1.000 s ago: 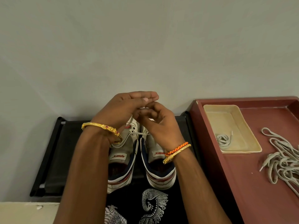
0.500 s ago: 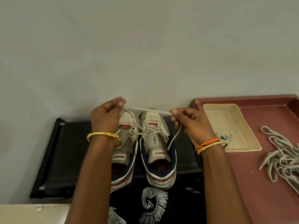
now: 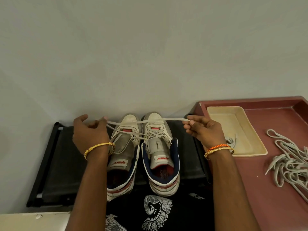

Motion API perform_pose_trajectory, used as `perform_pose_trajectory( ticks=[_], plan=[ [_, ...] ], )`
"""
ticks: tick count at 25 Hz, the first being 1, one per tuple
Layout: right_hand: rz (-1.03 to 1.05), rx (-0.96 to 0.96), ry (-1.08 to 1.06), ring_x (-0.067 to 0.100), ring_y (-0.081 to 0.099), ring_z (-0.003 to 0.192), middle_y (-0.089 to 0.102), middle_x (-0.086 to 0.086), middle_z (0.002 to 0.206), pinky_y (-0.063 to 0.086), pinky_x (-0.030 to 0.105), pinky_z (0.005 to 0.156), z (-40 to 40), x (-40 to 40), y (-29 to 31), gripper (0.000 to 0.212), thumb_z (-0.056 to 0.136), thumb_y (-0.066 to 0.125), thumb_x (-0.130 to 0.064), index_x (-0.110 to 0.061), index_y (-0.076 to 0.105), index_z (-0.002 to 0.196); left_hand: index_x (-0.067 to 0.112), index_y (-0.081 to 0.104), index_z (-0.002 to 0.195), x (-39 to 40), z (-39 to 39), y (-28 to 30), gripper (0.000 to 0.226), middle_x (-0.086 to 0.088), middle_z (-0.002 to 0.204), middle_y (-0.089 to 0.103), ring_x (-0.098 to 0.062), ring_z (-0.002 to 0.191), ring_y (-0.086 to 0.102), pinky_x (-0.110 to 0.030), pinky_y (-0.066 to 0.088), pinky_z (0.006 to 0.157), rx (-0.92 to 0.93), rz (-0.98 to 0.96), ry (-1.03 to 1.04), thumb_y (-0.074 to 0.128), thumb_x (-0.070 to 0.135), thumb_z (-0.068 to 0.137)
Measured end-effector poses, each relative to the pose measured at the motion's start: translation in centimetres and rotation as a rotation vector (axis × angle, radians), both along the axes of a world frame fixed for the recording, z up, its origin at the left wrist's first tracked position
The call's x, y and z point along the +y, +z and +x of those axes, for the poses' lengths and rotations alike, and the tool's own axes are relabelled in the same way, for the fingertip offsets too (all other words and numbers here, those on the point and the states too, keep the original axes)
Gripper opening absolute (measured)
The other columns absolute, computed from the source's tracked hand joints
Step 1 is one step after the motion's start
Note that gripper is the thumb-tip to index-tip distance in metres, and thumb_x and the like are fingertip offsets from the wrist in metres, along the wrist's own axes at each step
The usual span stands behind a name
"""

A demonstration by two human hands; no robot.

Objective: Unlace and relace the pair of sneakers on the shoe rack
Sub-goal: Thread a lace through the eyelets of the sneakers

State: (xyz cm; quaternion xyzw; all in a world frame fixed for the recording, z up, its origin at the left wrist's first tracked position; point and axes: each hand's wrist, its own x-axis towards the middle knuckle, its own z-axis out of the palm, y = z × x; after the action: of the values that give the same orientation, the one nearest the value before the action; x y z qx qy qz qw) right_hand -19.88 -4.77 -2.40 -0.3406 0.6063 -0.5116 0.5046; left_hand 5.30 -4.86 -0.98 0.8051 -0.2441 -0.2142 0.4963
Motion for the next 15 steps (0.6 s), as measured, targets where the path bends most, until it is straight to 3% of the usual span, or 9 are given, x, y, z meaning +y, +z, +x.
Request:
perform_pose_trajectory(
  ticks=[1,3,5,7,8,11,15],
  plan=[
    [-0.012,-0.033,0.028,0.009,0.069,0.066,0.072,0.005,0.076,0.056,0.018,0.06,0.4,-0.1,0.2,0.013,0.089,0.056,0.004,-0.006,0.062,0.096,0.014,0.048,0.13,0.2,-0.2,0.2,0.061,-0.014,0.123,0.056,-0.029,0.117,0.049,-0.04,0.043,0.09,-0.164,0.099,-0.03,0.075,0.029,0.078],
    [-0.039,-0.027,0.122,0.008,0.067,0.062,0.071,0.003,0.071,0.054,0.018,0.057,1.8,-0.2,0.7,0.007,0.085,0.062,0.001,-0.005,0.062,0.088,0.023,0.053,0.126,0.0,-1.3,0.4,0.055,-0.012,0.123,0.054,-0.033,0.119,0.045,-0.049,0.041,0.093,-0.385,0.033,-0.233,0.071,0.041,0.078],
    [-0.079,0.106,0.215,0.004,0.059,0.055,0.066,-0.003,0.062,0.048,0.014,0.053,3.4,-0.2,0.9,0.005,0.08,0.069,-0.004,-0.007,0.066,0.08,0.038,0.067,0.107,-0.3,-3.3,0.7,0.037,0.002,0.111,0.064,-0.024,0.112,0.052,-0.047,0.041,0.095,-0.378,-0.101,-0.647,0.059,0.057,0.077],
    [-0.114,0.158,0.214,-0.002,0.052,0.049,0.059,-0.011,0.053,0.042,0.01,0.05,4.6,-0.2,0.8,0.004,0.078,0.072,-0.003,-0.004,0.068,0.077,0.042,0.071,0.095,-0.1,-5.5,0.2,0.04,0.013,0.095,0.07,-0.013,0.101,0.06,-0.049,0.041,0.095,-0.274,-0.051,-0.96,0.049,0.066,0.072],
    [-0.112,0.167,0.188,-0.003,0.052,0.049,0.059,-0.012,0.053,0.042,0.009,0.05,4.8,-0.2,0.6,0.003,0.078,0.072,-0.003,-0.003,0.069,0.077,0.039,0.072,0.092,-0.2,-6.2,-0.2,0.038,0.012,0.09,0.071,-0.011,0.096,0.062,-0.046,0.04,0.096,-0.277,0.0,-1.005,0.052,0.064,0.073],
    [0.067,0.313,0.162,0.008,0.058,0.067,0.063,-0.001,0.07,0.048,0.021,0.064,4.6,-0.5,-0.7,0.007,0.081,0.073,-0.017,-0.01,0.069,0.081,0.027,0.073,0.091,-0.6,-6.8,-1.9,0.014,0.007,0.089,0.072,-0.013,0.093,0.063,-0.036,0.033,0.093,-0.406,0.134,-0.84,0.066,0.037,0.083],
    [0.388,0.552,0.408,0.02,0.062,0.096,0.067,0.008,0.102,0.052,0.036,0.089,4.8,-0.8,-2.5,0.021,0.082,0.07,-0.022,-0.011,0.07,0.099,0.025,0.072,0.094,-0.5,-7.8,-3.2,0.011,0.006,0.097,0.071,-0.015,0.099,0.06,-0.032,0.026,0.085,-0.44,0.271,-0.826,0.064,0.026,0.087]
  ],
)
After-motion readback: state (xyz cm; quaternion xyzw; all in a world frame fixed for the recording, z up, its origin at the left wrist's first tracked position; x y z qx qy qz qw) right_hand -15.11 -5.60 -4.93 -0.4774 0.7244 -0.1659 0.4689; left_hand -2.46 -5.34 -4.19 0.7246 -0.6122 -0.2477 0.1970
